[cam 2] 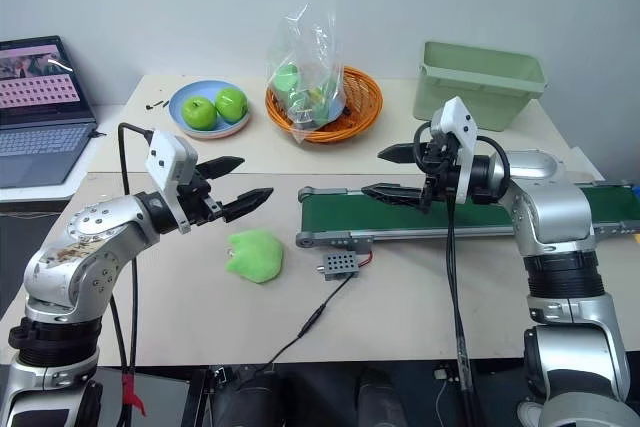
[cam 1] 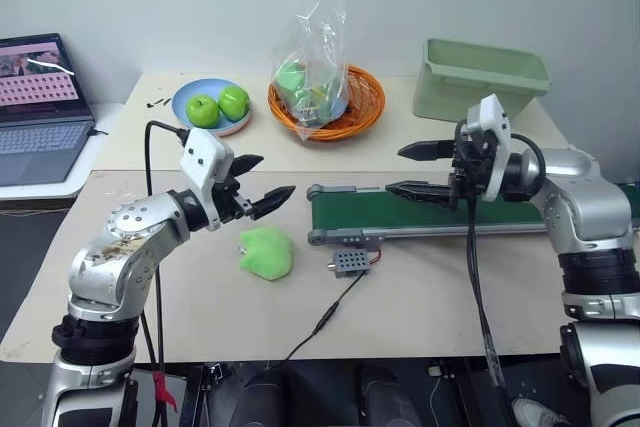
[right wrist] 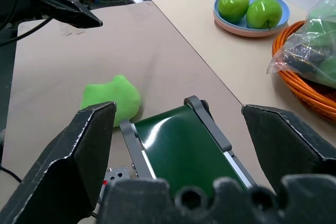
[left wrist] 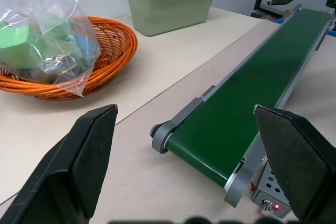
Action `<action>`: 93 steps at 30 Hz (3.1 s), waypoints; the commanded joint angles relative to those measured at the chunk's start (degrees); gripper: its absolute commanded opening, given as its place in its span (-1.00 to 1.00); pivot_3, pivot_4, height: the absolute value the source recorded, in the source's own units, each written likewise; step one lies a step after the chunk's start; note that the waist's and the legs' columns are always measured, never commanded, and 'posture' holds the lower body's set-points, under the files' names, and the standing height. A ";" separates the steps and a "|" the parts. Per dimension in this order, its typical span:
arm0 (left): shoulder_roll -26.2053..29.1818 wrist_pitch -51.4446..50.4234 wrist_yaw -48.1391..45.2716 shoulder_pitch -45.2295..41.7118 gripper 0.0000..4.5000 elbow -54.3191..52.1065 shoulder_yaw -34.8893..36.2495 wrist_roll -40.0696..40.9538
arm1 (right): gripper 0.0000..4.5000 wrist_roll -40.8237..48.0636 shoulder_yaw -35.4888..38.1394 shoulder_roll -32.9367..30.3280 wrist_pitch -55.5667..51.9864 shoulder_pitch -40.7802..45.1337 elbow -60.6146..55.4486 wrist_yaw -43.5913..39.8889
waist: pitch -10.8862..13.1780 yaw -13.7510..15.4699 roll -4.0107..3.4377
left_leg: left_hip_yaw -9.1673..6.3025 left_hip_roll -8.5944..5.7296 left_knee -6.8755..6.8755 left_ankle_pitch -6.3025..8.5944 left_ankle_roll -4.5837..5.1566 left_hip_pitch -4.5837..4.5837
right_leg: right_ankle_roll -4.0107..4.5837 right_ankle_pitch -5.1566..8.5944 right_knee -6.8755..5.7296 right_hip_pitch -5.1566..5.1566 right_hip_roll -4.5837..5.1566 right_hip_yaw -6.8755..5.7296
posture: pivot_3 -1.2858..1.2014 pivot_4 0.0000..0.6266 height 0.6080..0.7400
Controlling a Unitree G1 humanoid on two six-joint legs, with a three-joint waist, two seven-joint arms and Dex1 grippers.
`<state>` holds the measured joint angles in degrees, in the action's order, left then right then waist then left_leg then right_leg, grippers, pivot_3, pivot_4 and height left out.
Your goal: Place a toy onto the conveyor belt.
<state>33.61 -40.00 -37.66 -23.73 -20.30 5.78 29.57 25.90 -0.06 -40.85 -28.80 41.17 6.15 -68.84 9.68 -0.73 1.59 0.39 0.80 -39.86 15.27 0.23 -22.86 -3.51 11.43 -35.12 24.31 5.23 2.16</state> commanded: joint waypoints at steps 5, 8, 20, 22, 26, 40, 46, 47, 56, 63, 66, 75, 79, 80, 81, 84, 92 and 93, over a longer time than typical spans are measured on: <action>0.03 2.33 0.15 0.23 0.97 -0.51 2.85 0.74 | 1.00 -0.24 0.21 -0.19 1.54 0.87 -0.63 -0.96 | 0.00 0.00 0.00 | 0.00 0.00 0.00 0.00 0.00 0.00 | 0.00 0.00 0.01 0.00 0.00 0.00 | 0.03 -0.52 1.00; -0.33 0.33 1.16 0.54 0.97 -1.11 5.08 2.68 | 1.00 -0.12 0.23 0.20 1.50 1.33 -0.57 -1.09 | 0.00 -0.02 0.00 | 0.00 0.00 0.00 0.00 0.00 0.00 | 0.00 0.00 0.00 0.00 0.00 0.00 | 0.03 -0.52 1.00; -3.75 -20.20 14.09 13.14 0.97 7.19 34.68 38.87 | 1.00 0.35 -0.09 0.31 0.86 1.33 -0.10 -2.79 | 0.00 -0.17 -0.01 | -0.25 0.04 0.02 0.00 0.00 0.10 | 0.00 0.00 -0.05 -0.01 0.03 0.02 | 0.03 -0.52 1.00; -2.49 -23.75 13.02 20.14 0.97 7.99 33.15 38.05 | 1.00 0.09 -0.31 0.31 0.95 1.79 0.42 -3.16 | -0.01 -0.47 -0.02 | -0.29 0.03 0.04 0.00 0.00 0.11 | 0.00 0.00 -0.04 -0.01 0.03 0.03 | 0.03 -0.52 1.00; -5.43 -26.28 15.31 25.16 0.97 13.72 34.95 43.48 | 1.00 -0.14 -0.39 0.27 1.08 2.10 0.91 -3.42 | 0.01 -0.19 0.00 | -0.20 0.02 0.09 0.01 0.00 0.12 | 0.01 0.00 -0.01 0.03 0.03 0.11 | 0.03 -0.52 1.00; -13.02 -24.19 18.47 20.58 0.97 24.34 27.41 43.21 | 1.00 2.03 1.17 -2.88 -2.84 0.16 -5.02 -2.83 | -0.01 -0.09 0.01 | -0.02 -0.02 0.10 -0.03 -0.08 0.26 | 0.09 0.03 -0.06 -0.13 0.04 0.01 | 0.03 -0.52 1.00; -12.26 -24.21 16.27 16.58 0.97 32.18 24.16 39.75 | 1.00 2.49 1.56 -3.49 -4.77 -0.98 -8.58 -1.85 | -0.01 -0.11 0.01 | 0.02 -0.02 0.10 -0.03 -0.07 0.29 | 0.10 0.03 -0.06 -0.13 0.01 0.04 | 0.03 -0.52 1.00; -12.14 -24.49 15.94 15.92 0.97 33.13 23.92 39.46 | 1.00 2.71 1.77 -3.82 -5.19 -1.39 -9.34 -1.80 | -0.01 -0.10 0.01 | 0.02 -0.02 0.10 -0.03 -0.07 0.29 | 0.09 0.03 -0.05 -0.13 0.02 0.03 | 0.03 -0.52 1.00; -12.11 -24.35 10.31 6.52 0.97 47.21 17.49 30.81 | 1.00 5.49 1.89 -6.69 -7.86 -3.35 -14.24 -2.89 | -0.39 1.78 -0.64 | -0.02 -0.10 0.09 -0.03 -0.07 0.66 | 0.09 0.05 0.00 -0.65 0.07 -0.08 | 0.03 -0.52 1.00; -14.50 -25.02 7.63 1.57 0.97 51.36 14.31 25.87 | 1.00 5.27 1.72 -6.60 -7.91 -3.38 -14.93 -1.22 | -0.43 1.28 -0.60 | -0.08 -0.10 0.11 0.02 0.00 0.94 | 0.05 0.14 0.15 -1.07 0.07 -0.16 | 0.03 -0.52 1.00; -14.89 -25.44 6.93 0.53 0.97 51.94 14.16 24.58 | 1.00 5.30 2.02 -6.75 -7.87 -3.72 -15.13 -0.67 | -0.43 1.32 -0.61 | -0.10 -0.09 0.12 0.02 0.00 0.93 | 0.05 0.14 0.14 -1.04 0.07 -0.17 | 0.03 -0.52 1.00; -14.73 -25.34 4.83 -0.93 0.04 53.53 14.85 21.44 | 1.00 4.99 2.64 -6.98 -7.30 -4.68 -15.36 0.90 | -0.42 1.11 -0.60 | -0.10 -0.09 0.12 0.02 0.01 0.85 | 0.04 0.15 0.16 -0.98 0.08 -0.18 | 0.03 -0.52 1.00; -14.88 -25.69 3.19 -0.41 -0.68 52.32 15.66 21.64 | 1.00 4.84 2.37 -6.81 -7.03 -4.40 -14.97 1.23 | -0.43 1.14 -0.61 | -0.10 -0.09 0.12 0.02 0.01 0.81 | 0.04 0.15 0.12 -0.91 0.09 -0.17 | 0.03 -0.52 1.00; -14.97 -25.71 2.94 -0.20 -0.85 51.70 16.14 22.00 | 1.00 4.80 2.27 -6.73 -6.98 -4.26 -14.82 1.28 | -0.43 1.18 -0.60 | -0.10 -0.09 0.12 0.02 0.00 0.85 | 0.04 0.15 0.10 -0.95 0.09 -0.17 | 0.03 -0.52 1.00; -15.05 -25.72 2.83 -0.09 -0.98 51.31 16.51 22.17 | 1.00 4.78 2.21 -6.68 -6.95 -4.18 -14.74 1.32 | -0.43 1.19 -0.61 | -0.11 -0.08 0.12 0.02 0.00 0.92 | 0.04 0.15 0.09 -1.01 0.09 -0.18 | 0.03 -0.52 1.00; -14.98 -23.88 4.35 0.84 -0.98 46.73 21.00 24.47 | 1.00 4.57 1.92 -6.57 -6.65 -3.98 -14.43 1.28 | -0.43 1.02 -0.60 | -0.12 -0.08 0.12 0.02 0.00 1.00 | 0.04 0.15 0.11 -1.08 0.08 -0.18 | 0.03 -0.52 1.00; -15.27 -6.20 13.72 2.95 -0.98 23.13 21.82 16.68 | 1.00 4.50 2.37 -7.49 -6.15 -4.44 -13.87 0.51 | -0.26 0.32 -0.28 | -0.27 -0.03 0.12 -0.03 -0.08 -0.04 | 0.11 0.07 0.01 0.11 0.08 -0.04 | 0.03 -0.52 1.00; -15.64 -5.83 14.34 2.25 -0.98 21.69 21.63 16.96 | 1.00 4.43 2.36 -7.53 -6.08 -4.40 -13.73 0.45 | -0.26 0.50 -0.28 | -0.25 -0.04 0.12 -0.02 -0.08 -0.02 | 0.11 0.07 0.03 0.07 0.10 -0.04 | 0.03 -0.52 1.00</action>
<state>18.35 -48.38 -24.87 -19.75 6.53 28.23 46.90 30.08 0.56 -47.63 -36.53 36.20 -6.98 -68.10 9.42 -0.22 1.31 0.15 0.75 -39.74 15.24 0.15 -22.86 -3.40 11.50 -35.07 24.35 5.34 2.11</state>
